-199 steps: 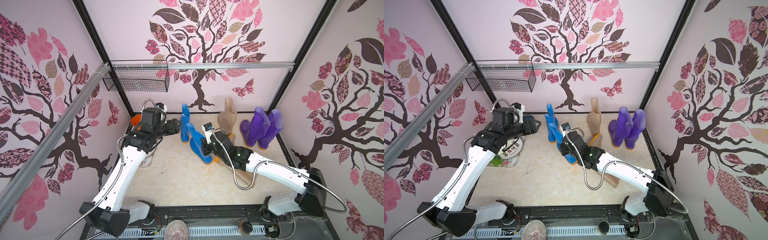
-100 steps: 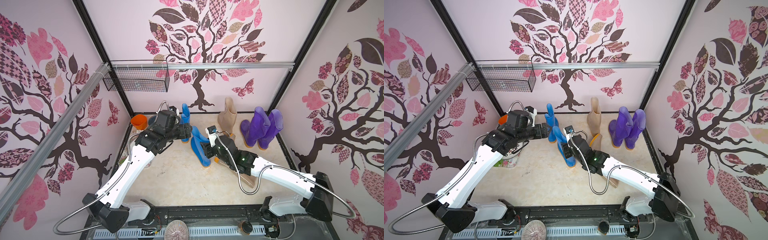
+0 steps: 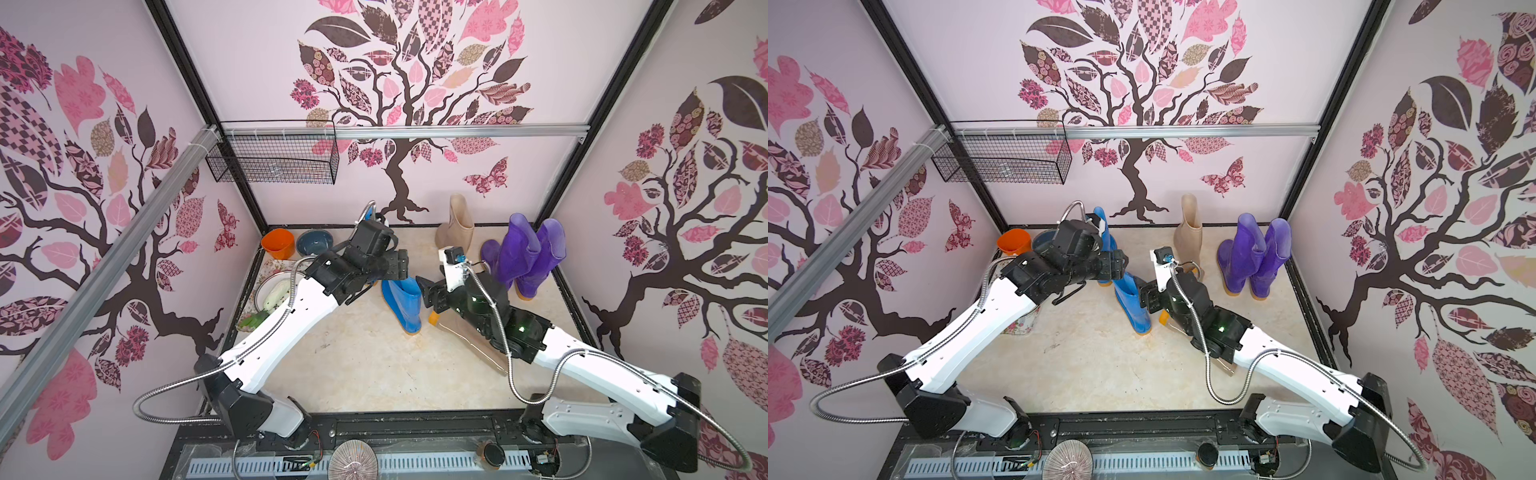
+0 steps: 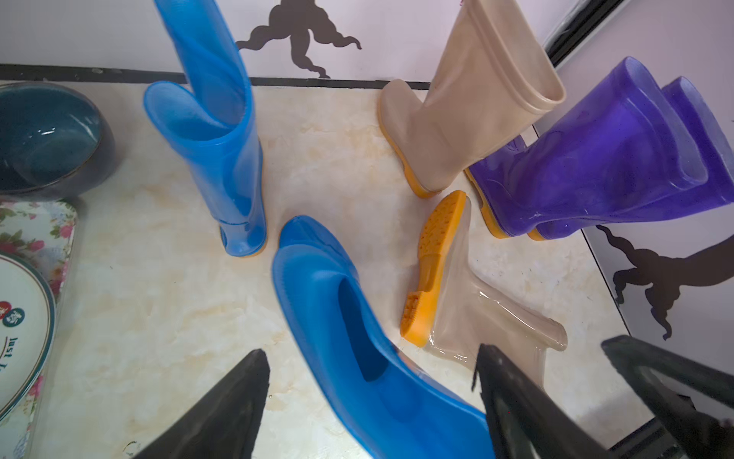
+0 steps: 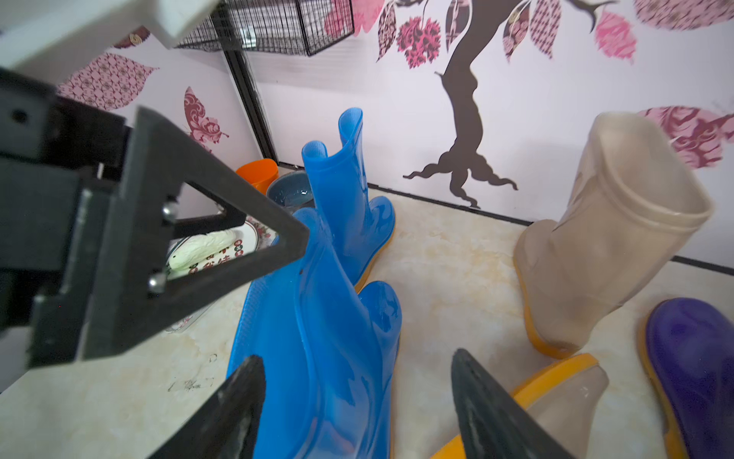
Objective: Match and arrange rain boots in pairs
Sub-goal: Adjust the rain boot at the center of the board, then pick up the rain boot at the center of the board.
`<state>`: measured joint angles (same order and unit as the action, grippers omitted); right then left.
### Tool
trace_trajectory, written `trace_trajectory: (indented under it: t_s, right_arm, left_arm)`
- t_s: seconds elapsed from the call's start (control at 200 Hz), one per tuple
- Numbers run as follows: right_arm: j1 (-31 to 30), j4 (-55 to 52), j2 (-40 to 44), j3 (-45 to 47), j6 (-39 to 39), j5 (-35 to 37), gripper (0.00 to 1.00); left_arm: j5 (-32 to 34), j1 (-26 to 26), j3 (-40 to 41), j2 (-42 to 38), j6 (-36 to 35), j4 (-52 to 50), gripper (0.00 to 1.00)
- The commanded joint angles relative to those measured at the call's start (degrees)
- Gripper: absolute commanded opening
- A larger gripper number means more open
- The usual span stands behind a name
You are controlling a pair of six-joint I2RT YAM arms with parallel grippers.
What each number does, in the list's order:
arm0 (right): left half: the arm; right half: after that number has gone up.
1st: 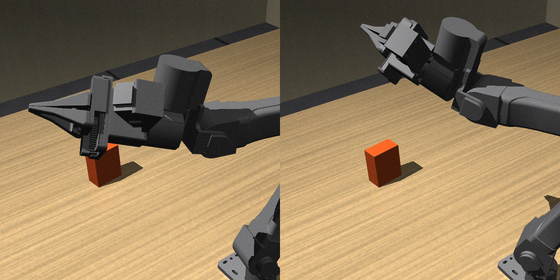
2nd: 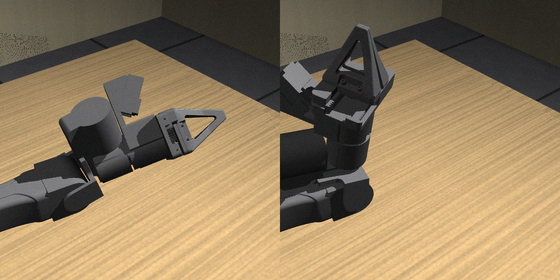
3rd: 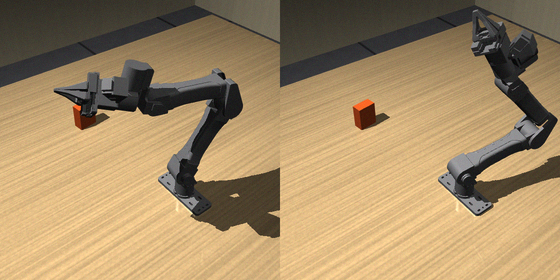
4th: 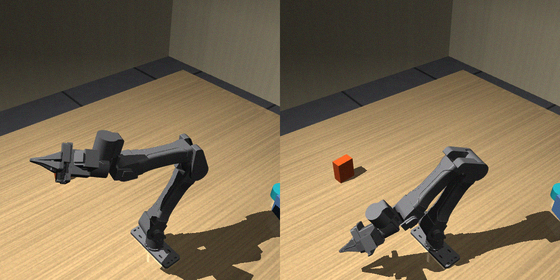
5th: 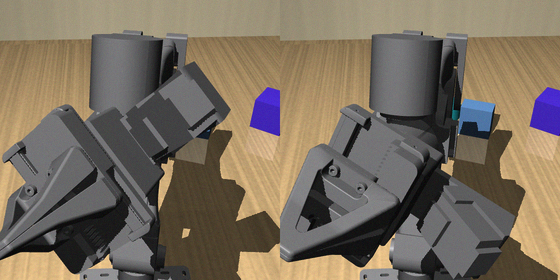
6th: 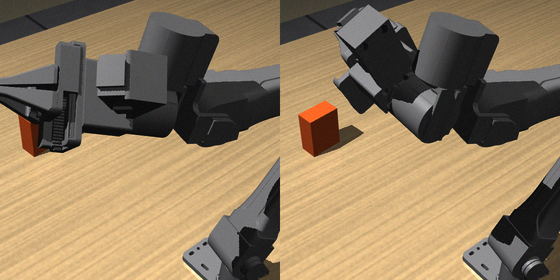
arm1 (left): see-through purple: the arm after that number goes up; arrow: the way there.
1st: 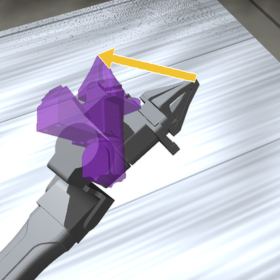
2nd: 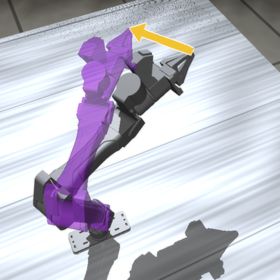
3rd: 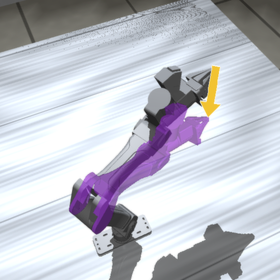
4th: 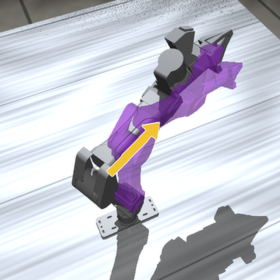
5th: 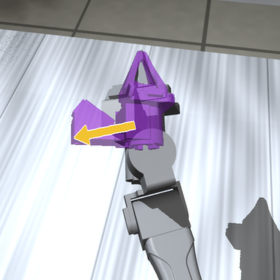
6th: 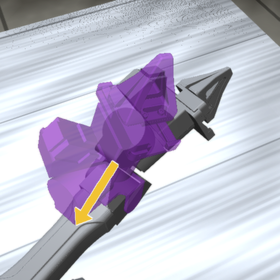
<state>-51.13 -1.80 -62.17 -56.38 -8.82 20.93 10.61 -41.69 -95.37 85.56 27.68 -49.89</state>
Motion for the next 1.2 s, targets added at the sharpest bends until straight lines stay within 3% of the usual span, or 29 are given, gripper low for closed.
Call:
trace_trajectory:
  t_s: [0.0,0.25,0.355,0.375,0.395,0.595,0.835,1.195]
  right_arm:
    - [2.2,-0.4,5.0,0.3,2.0,2.9,0.79]
    - [4.8,-3.3,9.5,3.0,2.7,4.2,0.83]
    - [4.9,-3.5,8.9,3.3,2.5,3.6,0.84]
    - [4.9,-3.4,8.8,3.3,2.5,3.4,0.84]
    - [4.9,-3.3,8.7,3.3,2.5,3.1,0.84]
    - [4.9,-3.3,8.6,3.2,2.4,2.1,0.85]
    - [4.9,-3.6,10.0,3.9,2.7,3.1,0.85]
    - [4.9,-4.8,11.7,5.1,1.8,3.2,0.86]
  left_arm:
    - [4.8,-1.6,-6.3,2.4,-0.2,-5.2,0.85]
    - [11.6,-3.2,-7.6,2.3,5.3,-12.6,0.86]
    - [10.5,-3.9,-7.2,2.9,6.8,-12.3,0.88]
    - [10.3,-4.2,-7.1,3.2,6.9,-12.3,0.97]
    - [10.1,-4.3,-7.0,3.5,6.9,-12.2,0.98]
    - [7.8,-4.3,-5.1,5.3,9.1,-9.3,0.98]
    - [6.1,-4.1,-3.2,7.3,8.9,-7.2,0.93]
    - [2.1,-3.2,-0.5,8.6,8.7,-5.5,0.72]
